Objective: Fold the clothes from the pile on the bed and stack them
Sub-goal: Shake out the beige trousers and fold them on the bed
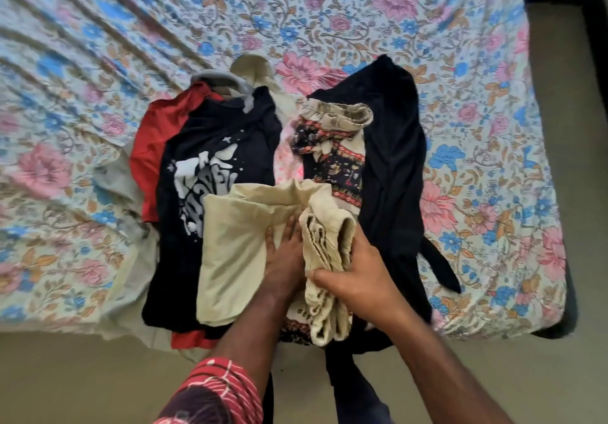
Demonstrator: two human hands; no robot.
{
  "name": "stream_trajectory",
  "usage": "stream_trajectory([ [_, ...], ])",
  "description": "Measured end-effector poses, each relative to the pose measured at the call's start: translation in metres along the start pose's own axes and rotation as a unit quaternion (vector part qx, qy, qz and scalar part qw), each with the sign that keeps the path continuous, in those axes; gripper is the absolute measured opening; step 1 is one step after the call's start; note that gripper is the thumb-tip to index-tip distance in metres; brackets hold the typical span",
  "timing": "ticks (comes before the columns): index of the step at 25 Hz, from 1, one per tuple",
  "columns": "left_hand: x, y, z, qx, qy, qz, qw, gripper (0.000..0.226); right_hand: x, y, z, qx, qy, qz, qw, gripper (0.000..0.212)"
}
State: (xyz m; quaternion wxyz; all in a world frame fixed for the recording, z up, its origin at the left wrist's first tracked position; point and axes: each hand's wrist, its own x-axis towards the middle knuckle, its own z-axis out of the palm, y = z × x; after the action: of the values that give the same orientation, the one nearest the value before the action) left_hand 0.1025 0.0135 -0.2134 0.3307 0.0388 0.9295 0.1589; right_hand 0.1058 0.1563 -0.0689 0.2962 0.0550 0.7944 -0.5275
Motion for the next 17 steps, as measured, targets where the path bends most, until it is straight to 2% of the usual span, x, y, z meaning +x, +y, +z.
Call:
stream_trajectory([
  [2, -0.015, -0.022, -0.008, -0.019, 0.061, 0.022, 0.998, 0.082, 0.005, -0.020, 0.025, 0.003, 0.047, 0.003, 0.999, 0.080],
  [4, -0.044, -0.052, -0.018, -0.122, 0.201, 0.027, 0.972, 0.069, 0.009, -0.033, 0.046, 0.004, 0.071, 0.008, 0.997, 0.082],
  [5, -0.063, -0.067, -0.021, -0.194, 0.304, 0.015, 0.933, 0.056, 0.011, -0.039, 0.057, -0.010, 0.064, 0.013, 0.998, 0.086],
  [6, -0.082, -0.084, -0.026, -0.250, 0.404, -0.020, 0.880, 0.043, 0.014, -0.045, 0.071, -0.021, 0.051, 0.016, 0.998, 0.090],
  [7, -0.098, -0.100, -0.030, -0.291, 0.465, -0.071, 0.833, 0.032, 0.019, -0.051, 0.088, -0.028, 0.039, 0.020, 0.999, 0.094],
  [8, -0.111, -0.114, -0.035, -0.317, 0.478, -0.125, 0.809, 0.024, 0.027, -0.053, 0.109, -0.047, 0.033, 0.022, 0.998, 0.098],
  [10, -0.117, -0.132, -0.042, -0.406, 0.398, -0.207, 0.796, 0.010, 0.048, -0.054, 0.151, -0.123, 0.021, 0.013, 0.992, 0.109],
  [11, -0.116, -0.135, -0.045, -0.490, 0.331, -0.228, 0.773, 0.020, 0.057, -0.055, 0.169, -0.159, -0.002, 0.014, 0.987, 0.114],
  [13, -0.114, -0.141, -0.051, -0.649, 0.220, -0.238, 0.688, 0.047, 0.073, -0.047, 0.196, -0.201, -0.064, 0.033, 0.977, 0.118],
  [14, -0.115, -0.147, -0.053, -0.690, 0.190, -0.227, 0.660, 0.056, 0.078, -0.042, 0.202, -0.207, -0.090, 0.042, 0.973, 0.117],
  [15, -0.115, -0.151, -0.053, -0.705, 0.174, -0.207, 0.655, 0.059, 0.080, -0.042, 0.200, -0.191, -0.114, 0.055, 0.973, 0.114],
  [16, -0.115, -0.155, -0.053, -0.697, 0.166, -0.189, 0.671, 0.060, 0.079, -0.044, 0.191, -0.136, -0.131, 0.064, 0.980, 0.106],
  [17, -0.115, -0.157, -0.054, -0.665, 0.165, -0.181, 0.705, 0.061, 0.077, -0.042, 0.178, -0.050, -0.134, 0.066, 0.988, 0.091],
])
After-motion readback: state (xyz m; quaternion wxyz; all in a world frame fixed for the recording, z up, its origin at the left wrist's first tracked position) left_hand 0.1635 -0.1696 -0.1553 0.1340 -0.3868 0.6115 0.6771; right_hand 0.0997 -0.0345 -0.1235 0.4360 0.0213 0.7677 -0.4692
